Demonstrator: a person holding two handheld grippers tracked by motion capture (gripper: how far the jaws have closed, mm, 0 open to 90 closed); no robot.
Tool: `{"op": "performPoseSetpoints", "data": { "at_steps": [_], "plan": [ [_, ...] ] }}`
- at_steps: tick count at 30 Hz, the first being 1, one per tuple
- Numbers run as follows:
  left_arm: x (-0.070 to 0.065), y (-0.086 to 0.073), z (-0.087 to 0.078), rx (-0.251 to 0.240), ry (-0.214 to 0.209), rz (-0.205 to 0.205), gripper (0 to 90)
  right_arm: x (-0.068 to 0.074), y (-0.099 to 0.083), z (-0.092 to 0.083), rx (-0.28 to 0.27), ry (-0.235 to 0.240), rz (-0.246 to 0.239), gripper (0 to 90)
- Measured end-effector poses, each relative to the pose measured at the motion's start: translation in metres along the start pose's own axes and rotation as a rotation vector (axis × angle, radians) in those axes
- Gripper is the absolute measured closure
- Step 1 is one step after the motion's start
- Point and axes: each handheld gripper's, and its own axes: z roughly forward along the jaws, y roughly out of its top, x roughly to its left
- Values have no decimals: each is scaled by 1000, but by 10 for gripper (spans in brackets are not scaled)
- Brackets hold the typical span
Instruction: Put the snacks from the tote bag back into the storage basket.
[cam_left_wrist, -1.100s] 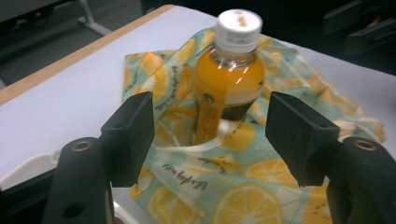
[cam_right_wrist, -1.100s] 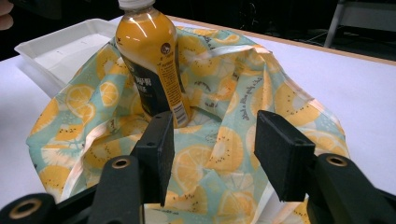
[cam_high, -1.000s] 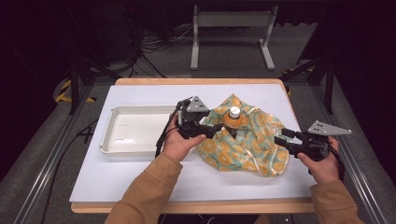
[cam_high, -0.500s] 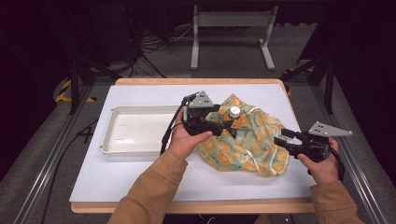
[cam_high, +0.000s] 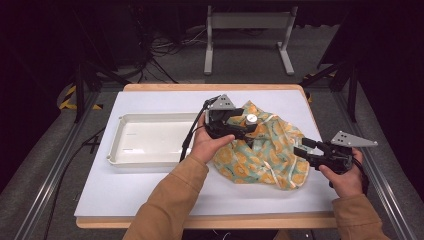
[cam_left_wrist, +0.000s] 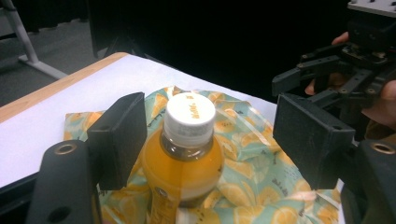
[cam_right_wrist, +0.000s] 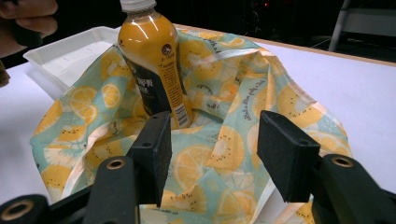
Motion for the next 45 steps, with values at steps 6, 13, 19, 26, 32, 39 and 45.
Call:
{"op": "performPoseSetpoints", "data": {
  "at_steps": [6, 13, 19, 26, 32, 39, 45],
  "plan": [
    [5, -1, 10, -21, -27, -10, 261, -1, -1, -2, -5, -1, 5, 457],
    [7, -4, 19, 2, 3, 12, 256, -3, -3, -2, -1, -13, 7, 451],
    [7, -7, 25, 8, 16, 39, 249, -2, -4, 0, 3, -14, 5, 449],
    [6, -12, 31, 18, 17, 47, 266, -2, -4, 0, 1, -11, 6, 450],
    [8, -16, 33, 1, 10, 32, 328, -3, -4, 0, -2, -7, 4, 452],
    [6, -17, 32, 4, 37, 53, 421, -3, -5, 0, 5, -4, 8, 457],
    [7, -17, 29, 0, 48, 69, 514, -2, -5, 0, 5, -2, 7, 458]
  ]
}}
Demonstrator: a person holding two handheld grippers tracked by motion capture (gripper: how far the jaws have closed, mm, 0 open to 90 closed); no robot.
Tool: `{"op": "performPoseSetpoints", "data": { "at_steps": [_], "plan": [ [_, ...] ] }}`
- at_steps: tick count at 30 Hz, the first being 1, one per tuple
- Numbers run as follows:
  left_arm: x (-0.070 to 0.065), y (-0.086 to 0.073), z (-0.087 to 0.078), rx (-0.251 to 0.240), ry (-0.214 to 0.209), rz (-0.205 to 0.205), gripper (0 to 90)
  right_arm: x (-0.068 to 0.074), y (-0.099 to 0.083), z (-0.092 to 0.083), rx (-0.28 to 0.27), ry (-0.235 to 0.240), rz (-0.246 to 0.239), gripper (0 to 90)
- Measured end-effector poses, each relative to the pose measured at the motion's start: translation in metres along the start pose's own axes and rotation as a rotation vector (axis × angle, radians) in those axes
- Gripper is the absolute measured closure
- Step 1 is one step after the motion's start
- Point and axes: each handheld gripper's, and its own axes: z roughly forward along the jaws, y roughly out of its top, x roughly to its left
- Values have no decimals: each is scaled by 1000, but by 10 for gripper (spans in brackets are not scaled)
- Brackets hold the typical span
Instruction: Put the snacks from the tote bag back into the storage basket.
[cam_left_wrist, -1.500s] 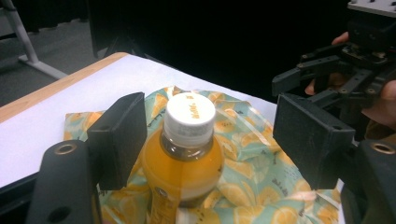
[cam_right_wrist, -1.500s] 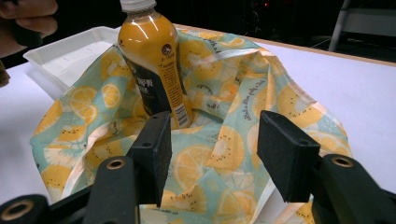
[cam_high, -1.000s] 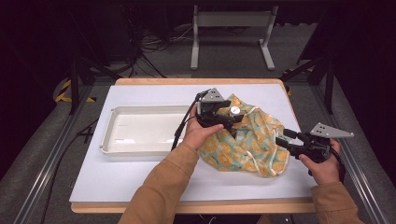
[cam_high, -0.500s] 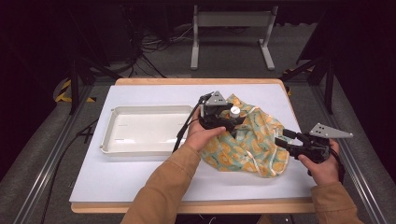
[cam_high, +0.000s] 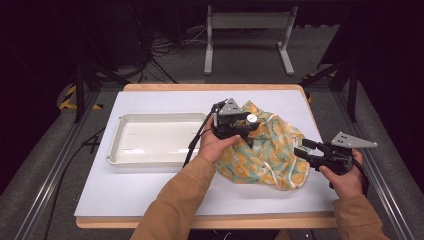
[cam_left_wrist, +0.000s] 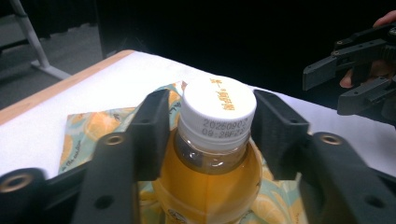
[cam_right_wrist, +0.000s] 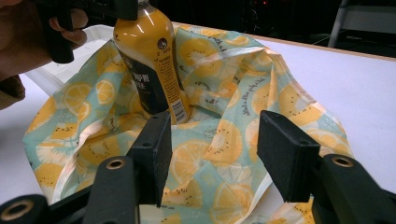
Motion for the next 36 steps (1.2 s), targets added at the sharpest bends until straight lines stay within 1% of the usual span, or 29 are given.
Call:
{"op": "performPoseSetpoints", "data": {
  "at_steps": [2, 3, 4, 5, 10, 14, 23, 27, 28, 35, 36],
  "plan": [
    [0, 0, -1, -8, -2, -7, 550, 0, 0, 0, 0, 0, 1, 458],
    [0, 0, -2, -8, 2, 8, 556, 0, 0, 0, -1, 1, 1, 457],
    [-1, 0, -2, -11, 8, 12, 567, 0, 0, 0, 0, 2, 2, 457],
    [-2, 1, -2, -3, 14, 29, 578, 0, 0, 0, 1, 3, 2, 458],
    [-5, 3, -3, 9, 30, 38, 581, 0, -1, 1, 0, 4, 2, 457],
    [-7, 5, -4, 18, 32, 44, 582, 0, -1, 1, -2, 5, 4, 457],
    [-13, 17, -10, 7, 32, 64, 582, 0, -1, 1, -1, 6, -1, 456],
    [-16, 25, -15, -7, 29, 68, 582, 0, -1, 1, -1, 8, 4, 457],
    [-17, 27, -16, -6, 30, 76, 582, 0, -1, 1, -1, 8, 3, 456],
    [-20, 41, -24, -5, 39, 78, 582, 1, -1, 1, -1, 10, 1, 456],
    [-20, 41, -24, -5, 39, 78, 582, 1, -1, 1, -1, 10, 1, 456]
  ]
}}
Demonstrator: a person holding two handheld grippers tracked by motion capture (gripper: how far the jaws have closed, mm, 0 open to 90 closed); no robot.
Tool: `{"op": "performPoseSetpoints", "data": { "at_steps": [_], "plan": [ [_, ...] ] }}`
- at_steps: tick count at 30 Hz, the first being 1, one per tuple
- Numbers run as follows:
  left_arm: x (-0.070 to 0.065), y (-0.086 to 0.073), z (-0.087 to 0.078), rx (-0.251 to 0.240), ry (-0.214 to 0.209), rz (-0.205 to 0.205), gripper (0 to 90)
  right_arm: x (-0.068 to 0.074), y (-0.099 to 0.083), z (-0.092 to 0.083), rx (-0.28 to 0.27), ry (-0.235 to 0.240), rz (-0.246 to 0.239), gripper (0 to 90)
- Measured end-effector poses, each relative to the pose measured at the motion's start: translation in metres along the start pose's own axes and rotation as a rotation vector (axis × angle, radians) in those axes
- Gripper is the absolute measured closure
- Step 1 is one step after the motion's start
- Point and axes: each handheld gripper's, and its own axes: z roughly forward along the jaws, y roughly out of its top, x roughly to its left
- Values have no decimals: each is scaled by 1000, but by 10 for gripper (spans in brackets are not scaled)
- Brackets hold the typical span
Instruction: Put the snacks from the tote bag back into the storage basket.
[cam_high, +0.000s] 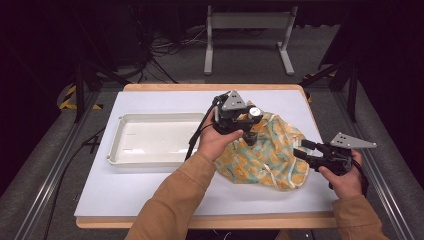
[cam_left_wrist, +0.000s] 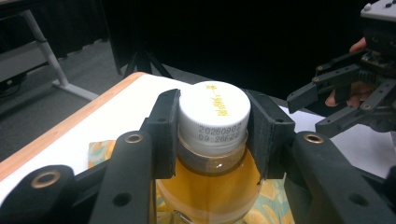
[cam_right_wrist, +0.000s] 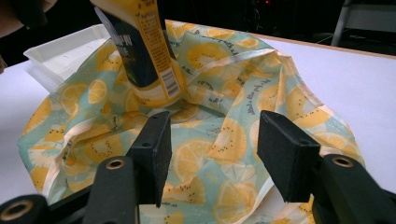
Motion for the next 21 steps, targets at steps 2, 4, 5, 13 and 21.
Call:
{"op": "performPoseSetpoints", "data": {
  "at_steps": [2, 4, 5, 13, 21],
  "plan": [
    [-1, 4, -3, -6, -4, 1, 582, 0, 0, 0, 2, -1, -2, 456],
    [-1, 8, -4, -6, -6, -7, 582, 0, -1, 0, 5, 0, -1, 452],
    [-2, 9, -5, -6, -4, -11, 582, 0, -1, 0, 6, 2, -1, 450],
    [-2, 24, -19, -24, -6, -8, 583, 1, -1, 2, 15, 8, -9, 438],
    [-4, 38, -36, -47, -7, -8, 583, 1, -1, 3, 17, 11, -6, 433]
  ]
}}
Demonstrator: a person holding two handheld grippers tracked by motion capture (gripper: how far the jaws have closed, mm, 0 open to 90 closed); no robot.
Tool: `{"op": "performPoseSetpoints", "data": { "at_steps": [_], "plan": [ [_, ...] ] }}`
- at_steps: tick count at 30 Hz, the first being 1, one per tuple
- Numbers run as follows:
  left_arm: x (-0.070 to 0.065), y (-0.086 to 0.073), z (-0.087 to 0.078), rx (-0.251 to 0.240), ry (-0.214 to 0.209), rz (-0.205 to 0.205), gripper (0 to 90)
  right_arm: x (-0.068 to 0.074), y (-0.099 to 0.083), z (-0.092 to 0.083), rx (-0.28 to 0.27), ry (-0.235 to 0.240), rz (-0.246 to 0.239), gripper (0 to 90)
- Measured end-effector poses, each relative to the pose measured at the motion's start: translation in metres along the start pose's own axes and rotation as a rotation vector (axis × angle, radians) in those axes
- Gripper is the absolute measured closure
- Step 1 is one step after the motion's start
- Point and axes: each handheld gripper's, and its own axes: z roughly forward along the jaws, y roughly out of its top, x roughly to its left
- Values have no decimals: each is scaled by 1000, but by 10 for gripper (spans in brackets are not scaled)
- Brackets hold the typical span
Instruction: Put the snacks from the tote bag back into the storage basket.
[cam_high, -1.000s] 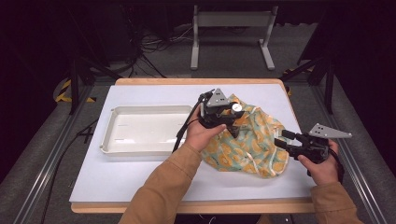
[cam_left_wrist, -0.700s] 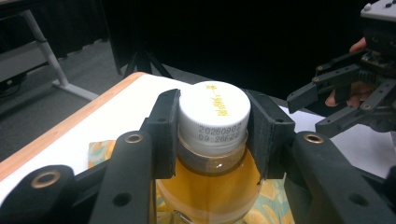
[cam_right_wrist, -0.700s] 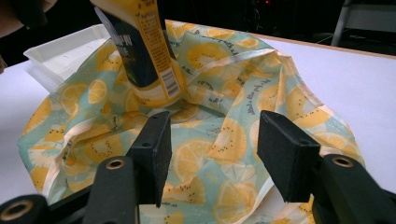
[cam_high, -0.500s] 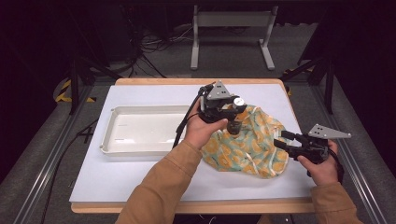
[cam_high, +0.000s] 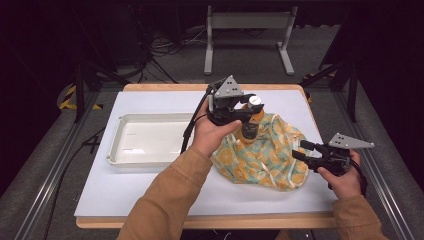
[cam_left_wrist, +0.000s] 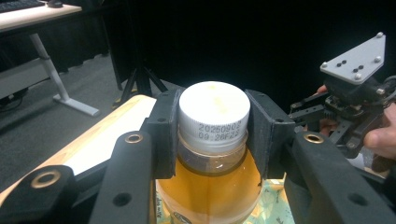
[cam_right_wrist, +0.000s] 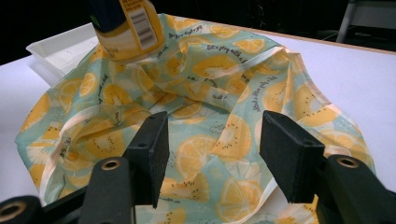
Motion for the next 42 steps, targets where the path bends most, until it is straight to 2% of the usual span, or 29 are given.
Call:
{"op": "performPoseSetpoints", "data": {
  "at_steps": [3, 7, 12, 19, 36, 42],
  "plan": [
    [0, 3, -3, 30, 16, -6, 583, 0, 0, 0, 1, 2, 2, 431],
    [-1, 7, -8, 43, 21, 6, 583, 0, -1, 1, 5, 4, 2, 431],
    [0, 10, -16, 34, 9, 0, 583, 0, -1, 1, 6, 5, 0, 430],
    [1, 10, -33, 29, 34, 8, 583, 0, -1, 1, 6, 5, 0, 430],
    [15, -7, -88, 17, 65, 9, 583, 3, 0, 5, 2, 13, -7, 394],
    [21, -12, -101, 14, 66, 2, 582, 3, 0, 5, -3, 13, -10, 387]
  ]
}}
